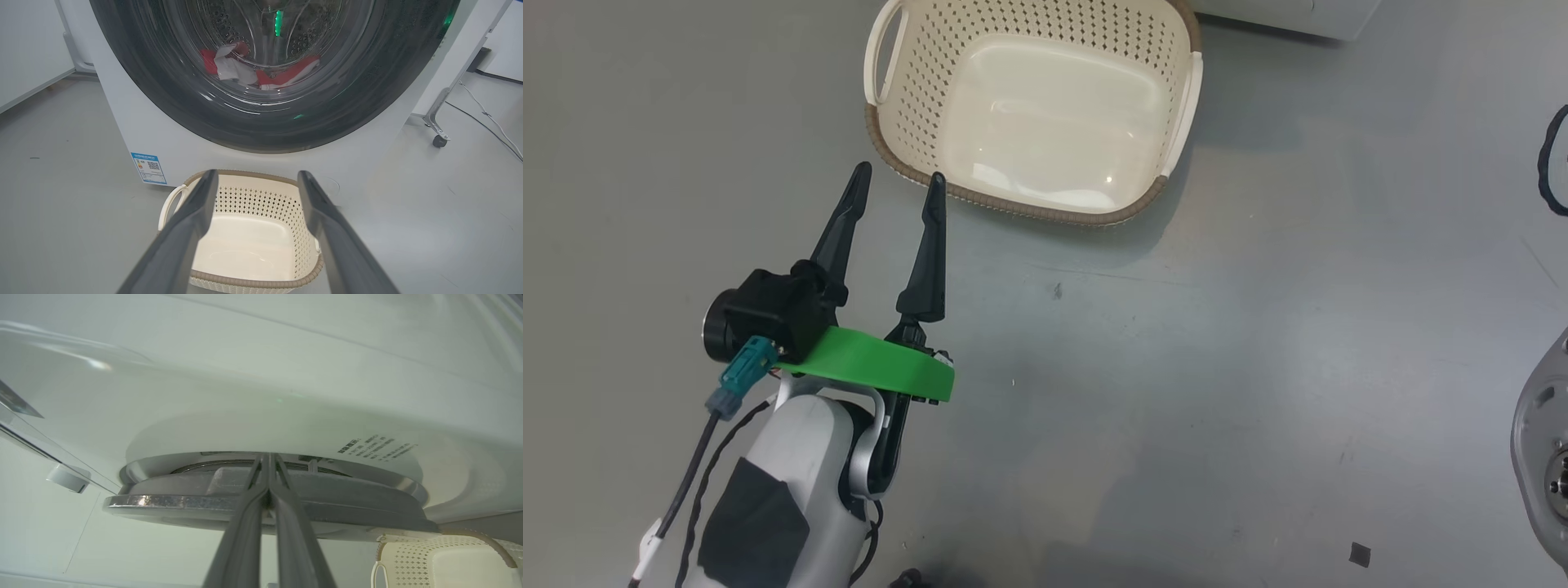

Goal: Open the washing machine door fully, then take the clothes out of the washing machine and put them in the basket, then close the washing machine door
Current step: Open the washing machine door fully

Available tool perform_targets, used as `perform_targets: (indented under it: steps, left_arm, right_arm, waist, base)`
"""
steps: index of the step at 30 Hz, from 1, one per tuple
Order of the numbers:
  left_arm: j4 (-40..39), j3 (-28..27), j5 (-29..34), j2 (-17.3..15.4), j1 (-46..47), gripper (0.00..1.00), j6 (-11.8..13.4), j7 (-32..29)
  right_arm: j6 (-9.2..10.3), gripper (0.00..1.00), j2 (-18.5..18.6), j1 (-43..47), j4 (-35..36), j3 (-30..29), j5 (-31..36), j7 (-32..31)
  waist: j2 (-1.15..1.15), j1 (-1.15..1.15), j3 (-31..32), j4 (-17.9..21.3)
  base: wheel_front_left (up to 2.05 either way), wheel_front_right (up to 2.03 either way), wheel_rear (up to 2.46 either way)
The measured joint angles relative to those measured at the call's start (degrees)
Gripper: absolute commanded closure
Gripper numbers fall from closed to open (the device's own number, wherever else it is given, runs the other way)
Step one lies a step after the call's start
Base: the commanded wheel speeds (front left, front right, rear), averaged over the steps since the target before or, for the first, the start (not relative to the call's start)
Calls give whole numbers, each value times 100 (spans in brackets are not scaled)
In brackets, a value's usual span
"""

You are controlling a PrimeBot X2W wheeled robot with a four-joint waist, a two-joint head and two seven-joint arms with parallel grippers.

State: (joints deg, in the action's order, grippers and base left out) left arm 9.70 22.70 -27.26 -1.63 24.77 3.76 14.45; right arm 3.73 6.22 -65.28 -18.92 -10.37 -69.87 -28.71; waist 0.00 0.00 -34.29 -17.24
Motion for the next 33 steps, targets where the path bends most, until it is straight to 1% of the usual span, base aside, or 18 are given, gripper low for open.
perform_targets:
  steps: [6, 14, 15, 19, 21, 26, 31, 33]
  left_arm:
    - [-81, 35, -120, 8, 108, 0, 5, 0]
    - [-88, 81, -174, 16, 164, 0, 7, 0]
    - [-88, 92, -182, 18, 165, 0, 8, 0]
    - [-85, 107, -191, 20, 166, 0, 52, 0]
    - [-81, 111, -196, 20, 167, 0, 53, 0]
    - [-80, 119, -196, 23, 172, 0, 54, 0]
    - [-68, 124, -194, 24, 174, 0, 55, 0]
    - [-68, 131, -196, 24, 176, 0, 55, 0]
  right_arm:
    - [147, 100, 4, -373, -196, 21, -109, -274]
    - [210, 100, 9, -662, -546, 104, -174, -564]
    - [244, 100, 8, -704, -577, 120, -174, -586]
    - [252, 100, 9, -884, -743, 138, -174, -628]
    - [293, 100, 11, -942, -828, 136, -172, -646]
    - [305, 100, 41, -993, -1110, 123, -171, -720]
    - [309, 100, 82, -1118, -1237, 116, -175, -804]
    - [350, 100, 81, -1205, -1284, 118, -175, -826]
  waist:
    - [0, 0, -130, -107]
    - [0, -1, -201, -188]
    - [0, 0, -207, -195]
    - [0, 0, -241, -226]
    - [0, 0, -255, -237]
    - [0, 0, -292, -260]
    - [0, 0, -316, -277]
    - [0, -1, -329, -286]
  base:
    - [0, 0, 0]
    - [0, 0, 0]
    - [0, 0, 0]
    - [0, 0, 0]
    - [0, 0, 0]
    - [0, 0, 0]
    - [0, 0, 0]
    - [0, 0, 0]
